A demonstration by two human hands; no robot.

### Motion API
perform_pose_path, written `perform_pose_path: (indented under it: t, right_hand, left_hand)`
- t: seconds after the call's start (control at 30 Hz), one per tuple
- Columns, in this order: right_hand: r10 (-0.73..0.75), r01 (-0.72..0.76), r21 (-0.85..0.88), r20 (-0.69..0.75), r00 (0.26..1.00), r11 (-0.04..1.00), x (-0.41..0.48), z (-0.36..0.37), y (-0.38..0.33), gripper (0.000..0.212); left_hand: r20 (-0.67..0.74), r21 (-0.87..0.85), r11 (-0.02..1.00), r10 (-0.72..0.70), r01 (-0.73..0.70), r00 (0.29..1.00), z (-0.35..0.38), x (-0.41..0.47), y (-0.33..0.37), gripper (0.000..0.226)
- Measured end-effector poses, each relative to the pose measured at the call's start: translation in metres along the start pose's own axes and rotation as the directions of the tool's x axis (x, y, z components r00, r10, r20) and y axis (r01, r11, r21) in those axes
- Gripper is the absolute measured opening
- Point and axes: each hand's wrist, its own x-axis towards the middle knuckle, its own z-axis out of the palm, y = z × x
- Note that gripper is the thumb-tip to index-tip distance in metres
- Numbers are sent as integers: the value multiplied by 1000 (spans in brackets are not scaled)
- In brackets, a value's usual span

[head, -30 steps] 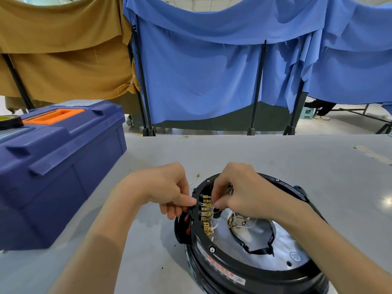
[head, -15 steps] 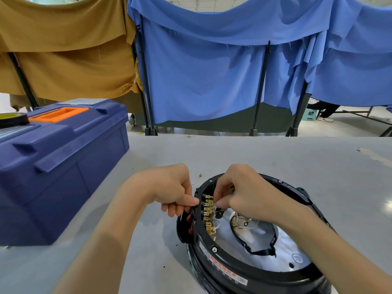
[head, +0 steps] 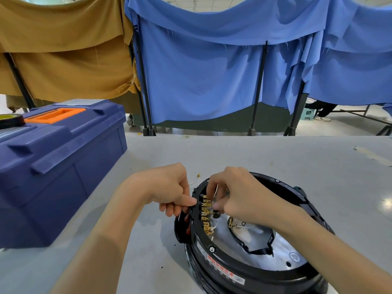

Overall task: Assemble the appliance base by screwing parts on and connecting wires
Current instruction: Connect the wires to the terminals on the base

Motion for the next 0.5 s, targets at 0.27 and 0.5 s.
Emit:
perform_pose_path:
  t: [0.27, 0.5]
  right_hand:
    - [-59, 59, -13, -20, 998, 998, 0, 0, 3, 11]
    - [51, -48, 95, -32, 998, 994, 4, 3, 2, 28]
  left_hand:
    - [-5, -9, 1000, 8, -8, 1000, 0, 0, -1, 31]
    - [-13, -15, 1000, 16, -17, 1000, 0, 1, -2, 30]
